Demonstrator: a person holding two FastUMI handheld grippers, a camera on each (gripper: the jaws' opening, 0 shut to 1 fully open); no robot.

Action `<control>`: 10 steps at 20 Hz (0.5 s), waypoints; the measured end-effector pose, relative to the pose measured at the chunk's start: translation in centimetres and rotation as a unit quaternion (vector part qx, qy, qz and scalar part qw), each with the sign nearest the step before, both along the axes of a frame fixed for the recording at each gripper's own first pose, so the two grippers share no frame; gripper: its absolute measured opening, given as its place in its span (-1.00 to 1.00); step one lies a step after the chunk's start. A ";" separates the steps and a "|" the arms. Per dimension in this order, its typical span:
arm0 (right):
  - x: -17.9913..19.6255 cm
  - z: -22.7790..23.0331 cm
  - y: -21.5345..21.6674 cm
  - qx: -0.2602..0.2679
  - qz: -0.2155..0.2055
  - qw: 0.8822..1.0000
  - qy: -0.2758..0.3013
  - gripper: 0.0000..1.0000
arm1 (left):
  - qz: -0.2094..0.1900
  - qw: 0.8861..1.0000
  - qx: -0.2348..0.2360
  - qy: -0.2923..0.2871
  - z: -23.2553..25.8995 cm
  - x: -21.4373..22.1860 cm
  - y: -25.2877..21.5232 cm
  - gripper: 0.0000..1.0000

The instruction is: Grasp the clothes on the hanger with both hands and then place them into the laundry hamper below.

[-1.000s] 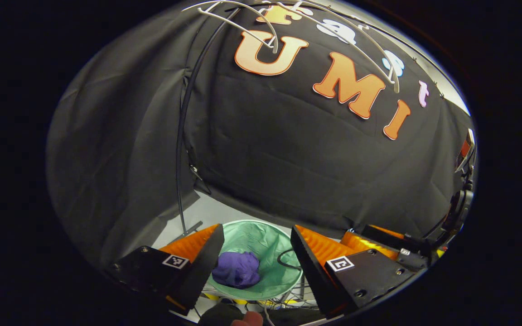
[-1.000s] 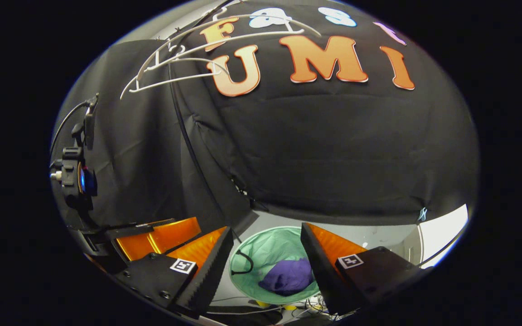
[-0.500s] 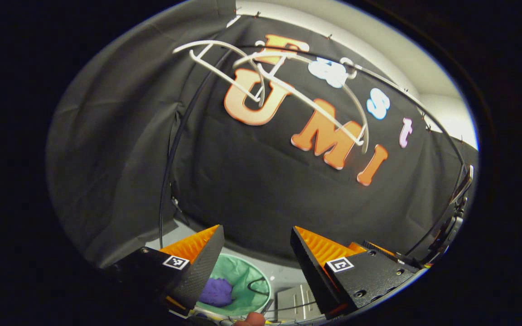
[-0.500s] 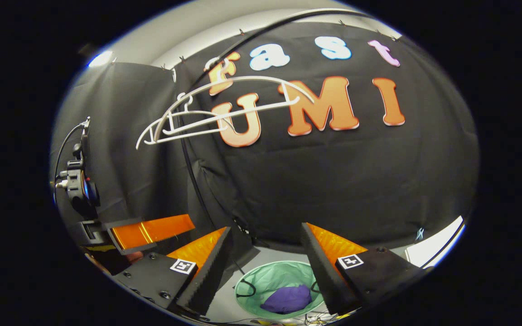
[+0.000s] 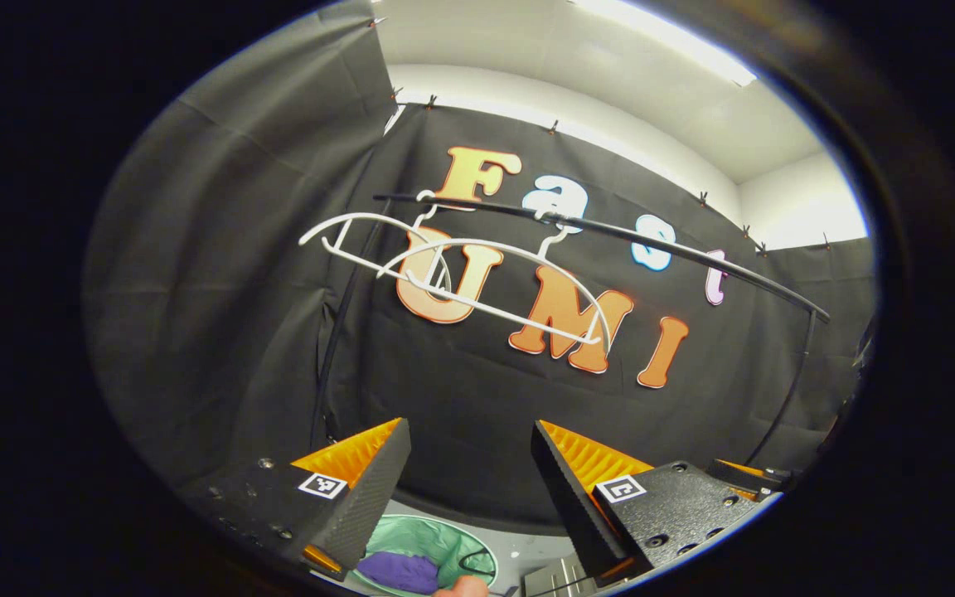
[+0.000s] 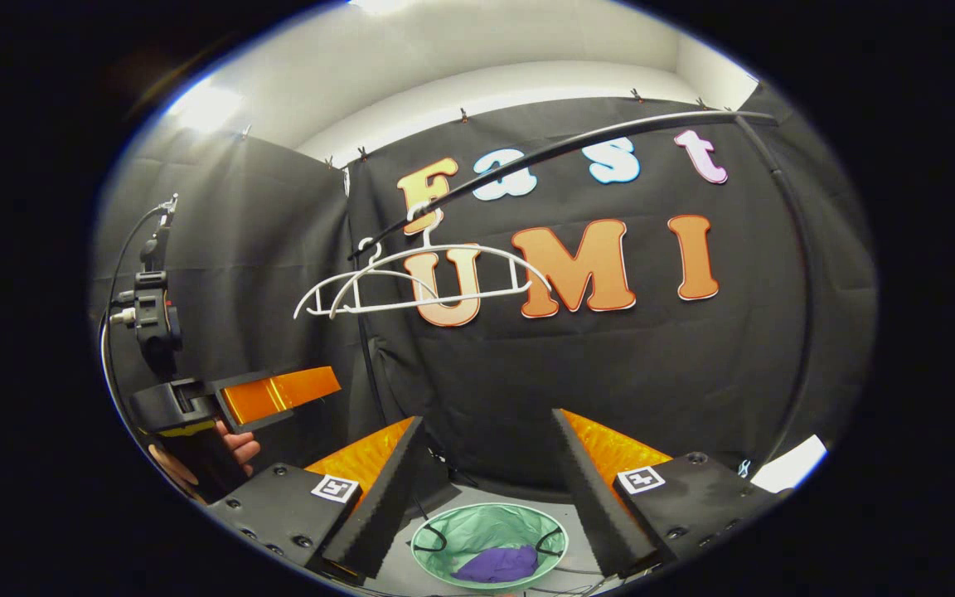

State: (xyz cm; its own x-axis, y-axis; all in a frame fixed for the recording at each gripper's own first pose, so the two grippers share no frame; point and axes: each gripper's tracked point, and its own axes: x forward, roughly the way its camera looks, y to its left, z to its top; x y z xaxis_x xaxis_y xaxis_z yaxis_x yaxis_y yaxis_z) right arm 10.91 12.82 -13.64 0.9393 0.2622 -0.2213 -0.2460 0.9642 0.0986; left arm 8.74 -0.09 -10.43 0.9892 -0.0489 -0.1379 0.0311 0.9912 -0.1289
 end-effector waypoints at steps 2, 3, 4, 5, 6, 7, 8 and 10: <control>-2.5 0.8 -1.2 -0.004 -0.007 1.000 -0.010 0.76 | -0.011 1.000 -0.001 -0.008 0.9 -2.5 -1.7 0.89; -3.6 1.3 -1.9 -0.009 -0.011 1.000 -0.014 0.77 | -0.014 1.000 -0.001 -0.008 1.2 -3.6 -2.2 0.79; -4.7 1.7 -2.6 -0.012 -0.013 1.000 -0.018 0.76 | -0.016 1.000 0.000 -0.010 1.4 -4.4 -2.8 0.79; -5.8 2.1 -3.2 -0.014 -0.015 1.000 -0.021 0.76 | -0.018 1.000 0.001 -0.013 1.5 -5.2 -3.4 0.79; -6.8 2.5 -3.8 -0.014 -0.017 0.999 -0.024 0.76 | -0.020 1.000 0.004 -0.017 1.7 -6.2 -4.0 0.79; -7.6 2.8 -4.1 -0.011 -0.017 1.000 -0.024 0.77 | -0.018 1.000 0.008 -0.021 2.0 -7.2 -4.3 0.79; -8.4 3.0 -4.4 -0.010 -0.017 1.000 -0.025 0.77 | -0.020 0.999 0.014 -0.023 2.1 -8.0 -4.7 0.79; -10.1 3.3 -5.1 -0.010 -0.018 0.999 -0.027 0.77 | -0.024 0.999 0.022 -0.027 2.6 -9.9 -5.6 0.88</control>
State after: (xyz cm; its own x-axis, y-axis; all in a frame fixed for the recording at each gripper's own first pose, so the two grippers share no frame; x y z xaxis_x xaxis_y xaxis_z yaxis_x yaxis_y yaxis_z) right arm 0.77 7.73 -10.31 0.9589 0.2233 -0.1751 -0.2146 0.9744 0.0674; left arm -1.15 -5.65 -7.86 0.9920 -0.0913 -0.0869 0.0842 0.9931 -0.0814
